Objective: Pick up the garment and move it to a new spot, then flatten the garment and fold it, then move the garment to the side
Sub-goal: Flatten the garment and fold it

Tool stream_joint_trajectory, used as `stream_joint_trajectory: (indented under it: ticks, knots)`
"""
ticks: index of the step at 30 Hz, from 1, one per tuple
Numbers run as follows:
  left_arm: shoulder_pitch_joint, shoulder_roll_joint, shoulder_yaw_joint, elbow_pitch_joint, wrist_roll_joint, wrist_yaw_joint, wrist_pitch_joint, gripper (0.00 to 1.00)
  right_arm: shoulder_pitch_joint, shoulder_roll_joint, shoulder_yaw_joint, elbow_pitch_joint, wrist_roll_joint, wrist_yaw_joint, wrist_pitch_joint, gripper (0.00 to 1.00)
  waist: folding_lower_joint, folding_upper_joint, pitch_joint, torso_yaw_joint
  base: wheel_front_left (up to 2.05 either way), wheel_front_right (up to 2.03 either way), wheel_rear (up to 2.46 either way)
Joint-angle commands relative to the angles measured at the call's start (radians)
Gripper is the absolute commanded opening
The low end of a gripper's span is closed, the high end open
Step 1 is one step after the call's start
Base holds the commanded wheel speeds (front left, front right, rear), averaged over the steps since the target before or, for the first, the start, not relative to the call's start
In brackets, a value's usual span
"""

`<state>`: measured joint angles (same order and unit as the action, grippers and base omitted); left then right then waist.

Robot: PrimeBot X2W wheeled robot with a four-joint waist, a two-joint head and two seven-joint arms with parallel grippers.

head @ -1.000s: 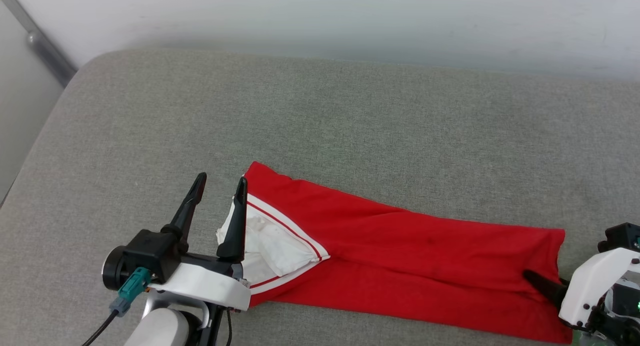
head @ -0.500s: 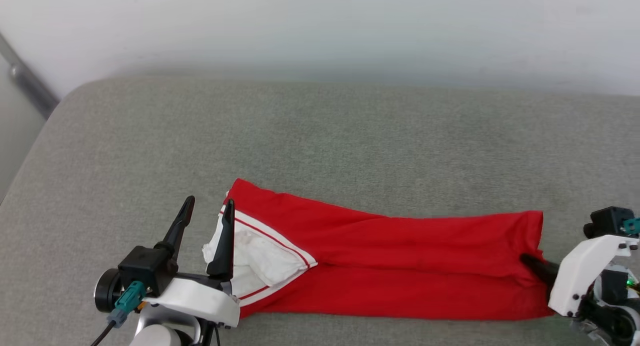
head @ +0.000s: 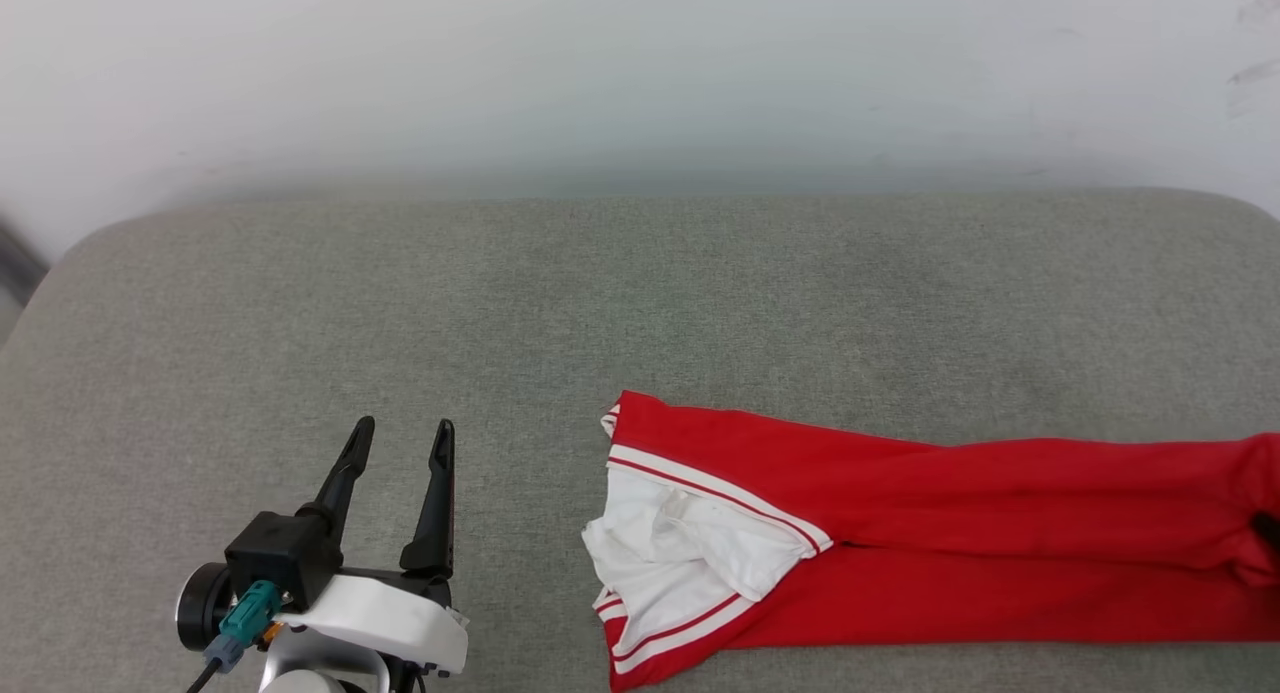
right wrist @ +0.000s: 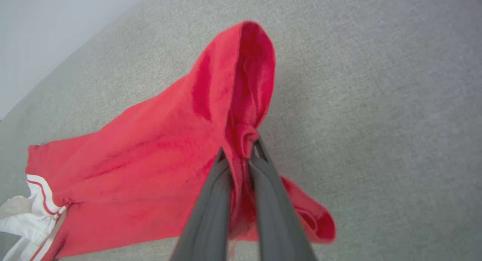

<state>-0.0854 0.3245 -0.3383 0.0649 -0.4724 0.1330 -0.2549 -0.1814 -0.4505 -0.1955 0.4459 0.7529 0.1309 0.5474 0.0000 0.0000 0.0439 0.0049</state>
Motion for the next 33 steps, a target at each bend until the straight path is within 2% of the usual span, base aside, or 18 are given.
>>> stream_joint_trajectory:
  ticks: [1,4,8,15,19,23,26,30,33]
  knots:
    - [0.013,0.002,0.003,-0.006,-0.004,0.007,0.002,1.0,0.002,0.011,-0.035,0.007,0.021,0.0,0.015,0.0,0.0,0.0,0.0,-0.004,0.0,0.0,0.0]
    - [0.013,0.001,0.002,-0.01,-0.003,0.013,0.004,1.0,0.002,0.046,-0.08,0.009,0.058,0.0,0.06,0.0,0.0,0.0,-0.001,-0.008,0.0,0.0,0.0]
    - [0.005,0.003,-0.002,-0.011,-0.003,0.013,0.004,1.0,-0.006,0.128,-0.101,-0.032,0.142,0.0,0.116,0.0,0.0,0.0,-0.002,-0.006,0.0,0.0,0.0]
    - [-0.01,0.003,-0.015,-0.003,-0.002,0.004,0.009,1.0,-0.007,0.307,-0.081,-0.114,0.343,0.0,0.247,0.0,0.0,0.0,-0.009,0.024,0.0,0.0,0.0]
    - [-0.026,-0.002,-0.028,-0.002,0.004,0.0,0.012,1.0,-0.03,0.37,-0.056,-0.115,0.44,0.0,0.299,0.0,0.0,0.0,-0.006,0.058,0.0,0.0,0.0]
    - [-0.04,-0.007,-0.041,-0.002,0.008,-0.002,0.017,1.0,-0.062,0.397,0.012,-0.093,0.494,0.0,0.296,0.0,0.0,0.0,0.001,0.101,0.0,0.0,0.0]
    - [-0.053,-0.015,-0.054,0.004,0.009,-0.011,0.018,1.0,-0.084,0.402,0.104,-0.067,0.513,0.0,0.265,0.0,0.0,0.0,0.011,0.137,0.0,0.0,0.0]
    - [-0.072,-0.029,-0.067,0.017,0.009,-0.022,0.012,1.0,-0.111,0.402,0.262,-0.015,0.515,0.0,0.181,0.0,0.0,0.0,0.026,0.184,0.0,0.0,0.0]
    - [-0.078,-0.035,-0.072,0.021,0.01,-0.025,0.011,1.0,-0.127,0.4,0.316,0.017,0.493,0.0,0.127,0.0,0.0,0.0,0.033,0.203,0.0,0.0,0.0]
